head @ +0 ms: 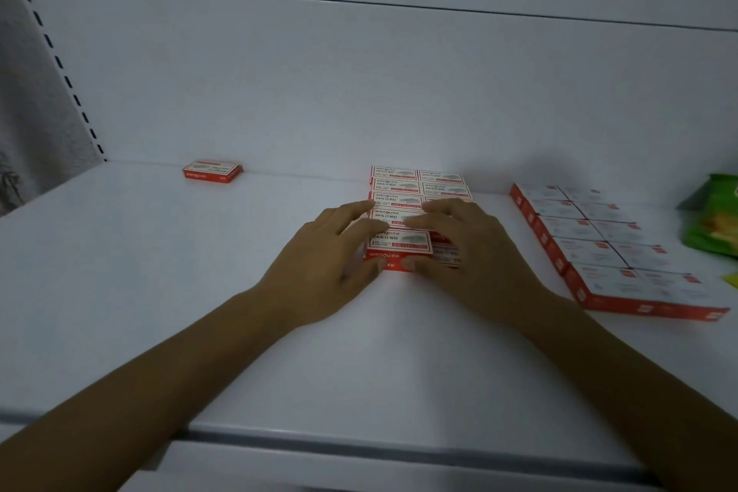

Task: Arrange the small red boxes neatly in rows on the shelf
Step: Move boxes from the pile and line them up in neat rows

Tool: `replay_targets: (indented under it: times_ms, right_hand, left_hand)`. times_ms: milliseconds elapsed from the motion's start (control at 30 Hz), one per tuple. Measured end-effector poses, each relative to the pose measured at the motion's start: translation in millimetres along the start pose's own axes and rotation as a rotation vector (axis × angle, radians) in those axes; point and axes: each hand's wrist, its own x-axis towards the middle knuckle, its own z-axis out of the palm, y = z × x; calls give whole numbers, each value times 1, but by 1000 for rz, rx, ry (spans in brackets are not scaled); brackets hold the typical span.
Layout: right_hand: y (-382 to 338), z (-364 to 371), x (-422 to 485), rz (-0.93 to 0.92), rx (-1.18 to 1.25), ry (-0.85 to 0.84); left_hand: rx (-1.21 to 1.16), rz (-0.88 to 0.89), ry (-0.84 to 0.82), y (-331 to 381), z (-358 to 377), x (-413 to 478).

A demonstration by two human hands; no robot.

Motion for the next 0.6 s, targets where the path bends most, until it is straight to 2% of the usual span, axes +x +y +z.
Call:
replay_targets:
  times_ms: [200, 600]
  right_hand:
    - [4, 2, -3, 26, 10, -2]
    - [2, 3, -2, 72, 12, -3]
  left_hand:
    - [5, -134, 47, 2, 1, -2]
    - [-58, -130, -10, 1, -2, -2]
